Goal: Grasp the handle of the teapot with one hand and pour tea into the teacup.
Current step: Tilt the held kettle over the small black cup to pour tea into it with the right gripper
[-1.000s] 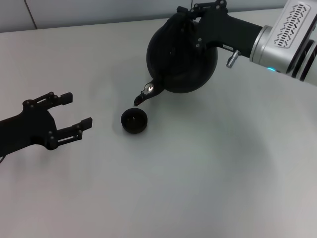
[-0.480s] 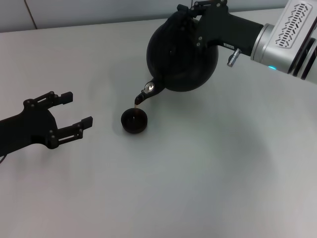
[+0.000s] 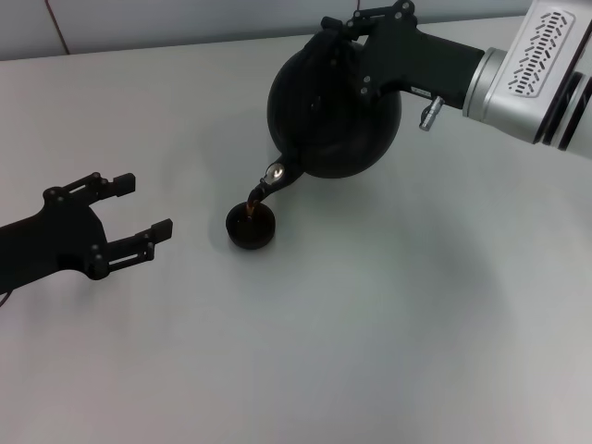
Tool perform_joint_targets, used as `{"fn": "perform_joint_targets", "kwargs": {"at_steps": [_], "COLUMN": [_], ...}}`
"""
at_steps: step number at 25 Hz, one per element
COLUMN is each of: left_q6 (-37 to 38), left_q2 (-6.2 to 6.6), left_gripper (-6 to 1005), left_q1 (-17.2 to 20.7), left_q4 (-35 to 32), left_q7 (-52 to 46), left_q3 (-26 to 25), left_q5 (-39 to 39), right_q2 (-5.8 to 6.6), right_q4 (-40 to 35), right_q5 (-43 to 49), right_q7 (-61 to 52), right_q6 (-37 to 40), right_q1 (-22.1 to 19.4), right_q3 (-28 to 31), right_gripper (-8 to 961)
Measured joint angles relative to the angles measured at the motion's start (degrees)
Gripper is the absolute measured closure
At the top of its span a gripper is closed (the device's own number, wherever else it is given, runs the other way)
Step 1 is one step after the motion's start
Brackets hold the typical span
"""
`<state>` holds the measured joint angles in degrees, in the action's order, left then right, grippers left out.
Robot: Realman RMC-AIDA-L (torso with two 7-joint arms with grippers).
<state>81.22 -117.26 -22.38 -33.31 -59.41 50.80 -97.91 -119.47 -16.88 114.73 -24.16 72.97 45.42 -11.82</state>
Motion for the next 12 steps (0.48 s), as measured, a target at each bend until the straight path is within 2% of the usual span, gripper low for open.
{"fn": "perform_joint_targets", "kwargs": {"at_steps": [12], "left_q6": [-0.01], "left_q2": [0.06], "left_gripper": [200], "left_q1": [0.09], "left_q4": [0.0], "left_q7": [0.0], "left_q3": [0.0], "left_q5": [-0.14], "right_q2": [-0.06], "right_q4": [0.27], "right_q5": [-0.07], "right_q7": [0.01], "right_q6": [0.0], "right_q1": [0.02], "right_q3": [-0.05], "right_gripper": [823]}}
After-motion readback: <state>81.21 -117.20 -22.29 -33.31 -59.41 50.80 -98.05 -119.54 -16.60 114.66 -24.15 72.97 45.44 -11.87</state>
